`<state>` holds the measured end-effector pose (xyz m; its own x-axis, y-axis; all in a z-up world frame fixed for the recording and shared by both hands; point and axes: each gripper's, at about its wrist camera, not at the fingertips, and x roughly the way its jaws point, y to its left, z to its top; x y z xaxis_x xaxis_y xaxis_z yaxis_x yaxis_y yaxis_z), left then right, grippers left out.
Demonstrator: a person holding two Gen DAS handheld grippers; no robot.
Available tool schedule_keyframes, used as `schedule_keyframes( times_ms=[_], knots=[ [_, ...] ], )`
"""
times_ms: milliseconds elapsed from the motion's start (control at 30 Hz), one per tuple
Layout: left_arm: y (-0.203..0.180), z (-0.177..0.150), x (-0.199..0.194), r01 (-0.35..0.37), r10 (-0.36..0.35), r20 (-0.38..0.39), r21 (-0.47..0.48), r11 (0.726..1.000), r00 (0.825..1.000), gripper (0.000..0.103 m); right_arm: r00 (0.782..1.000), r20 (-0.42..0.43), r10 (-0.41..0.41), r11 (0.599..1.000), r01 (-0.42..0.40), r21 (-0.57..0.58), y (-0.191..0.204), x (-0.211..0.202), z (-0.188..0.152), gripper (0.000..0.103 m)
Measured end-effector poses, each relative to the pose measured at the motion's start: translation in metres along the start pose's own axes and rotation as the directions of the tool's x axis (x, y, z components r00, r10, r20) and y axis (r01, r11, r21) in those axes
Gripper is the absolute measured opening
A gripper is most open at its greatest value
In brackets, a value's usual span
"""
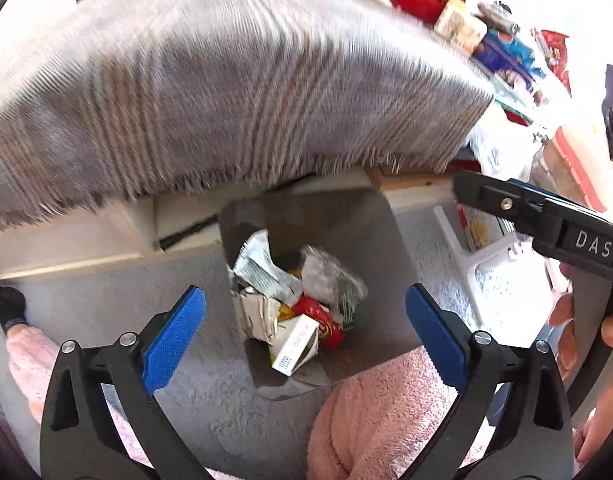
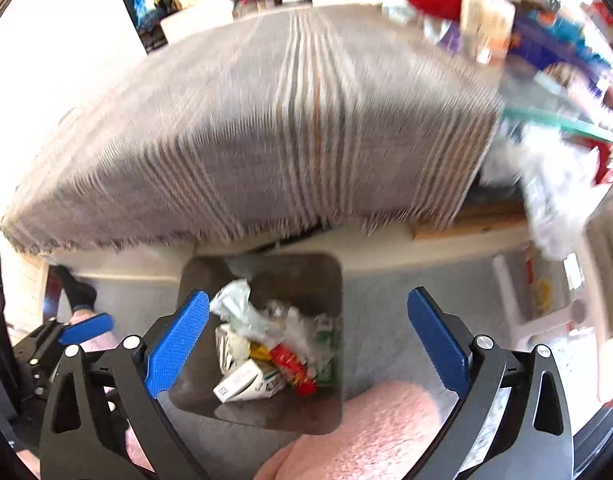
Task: Collect trash
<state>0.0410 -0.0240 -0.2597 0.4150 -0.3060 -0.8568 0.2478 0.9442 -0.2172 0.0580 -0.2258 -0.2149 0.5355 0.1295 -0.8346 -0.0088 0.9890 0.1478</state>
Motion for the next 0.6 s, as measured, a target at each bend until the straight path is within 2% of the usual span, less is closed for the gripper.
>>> schedule_keyframes(
  times_ms=[167, 333, 500, 600],
  knots=[
    [-0.004, 0.012, -0.047, -0.023, 0.022, 0.115, 0.005, 1.000, 0.993, 0.095, 0.991, 0.135, -0.013, 1.000, 0.015, -0.015, 0.003, -0.050, 0.013, 0.100],
    [-0.006, 0.020, -0.102, -0.043, 0.042, 0.248, 0.000, 0.999, 0.968, 0.095, 0.968, 0.249, -0.033, 0.999, 0.042, -0.031, 0.014, -0.098, 0.019, 0.100],
    [-0.008, 0.028, -0.148, -0.058, 0.057, 0.351, -0.008, 0.998, 0.935, 0.095, 0.922, 0.381, -0.072, 0.995, 0.095, -0.042, 0.027, -0.146, 0.022, 0.100],
    [-0.008, 0.030, -0.175, -0.089, 0.089, 0.421, -0.020, 0.996, 0.903, 0.095, 0.887, 0.453, -0.087, 0.992, 0.118, -0.041, 0.032, -0.172, 0.022, 0.100]
  ],
)
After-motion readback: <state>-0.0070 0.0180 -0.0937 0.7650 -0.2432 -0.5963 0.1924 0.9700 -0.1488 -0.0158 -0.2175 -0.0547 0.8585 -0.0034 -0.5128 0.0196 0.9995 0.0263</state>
